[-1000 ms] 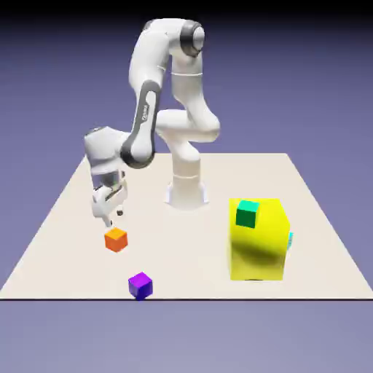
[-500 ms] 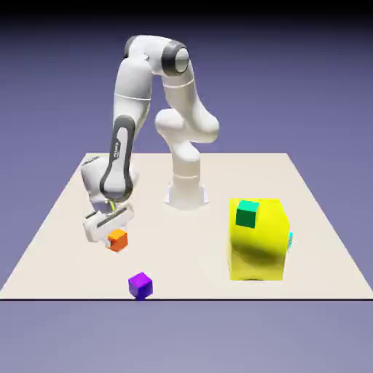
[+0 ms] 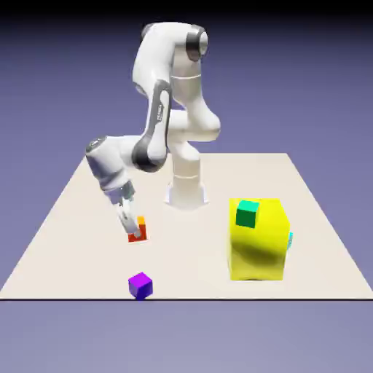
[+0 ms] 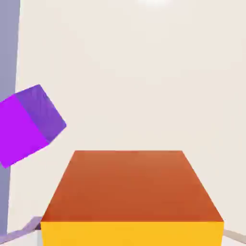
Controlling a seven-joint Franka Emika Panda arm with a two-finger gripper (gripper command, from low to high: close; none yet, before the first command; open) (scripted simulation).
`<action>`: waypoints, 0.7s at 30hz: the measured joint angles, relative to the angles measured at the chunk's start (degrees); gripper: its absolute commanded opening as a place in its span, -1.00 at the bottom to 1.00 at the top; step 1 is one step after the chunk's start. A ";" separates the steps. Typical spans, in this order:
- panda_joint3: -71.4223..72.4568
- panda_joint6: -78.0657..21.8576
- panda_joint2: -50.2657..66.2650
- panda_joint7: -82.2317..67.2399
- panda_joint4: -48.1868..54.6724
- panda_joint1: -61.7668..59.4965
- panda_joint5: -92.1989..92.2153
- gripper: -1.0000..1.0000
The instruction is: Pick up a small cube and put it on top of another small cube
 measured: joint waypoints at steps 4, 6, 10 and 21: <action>5.44 -9.98 -0.39 -9.80 8.16 6.00 -7.38 -1.00; 8.16 -14.97 -0.59 -14.69 12.24 9.00 -11.09 -1.00; 13.60 -24.95 -0.99 -24.47 20.40 14.98 -18.50 -1.00; 18.05 -23.33 -0.77 -32.49 17.78 19.06 -25.25 1.00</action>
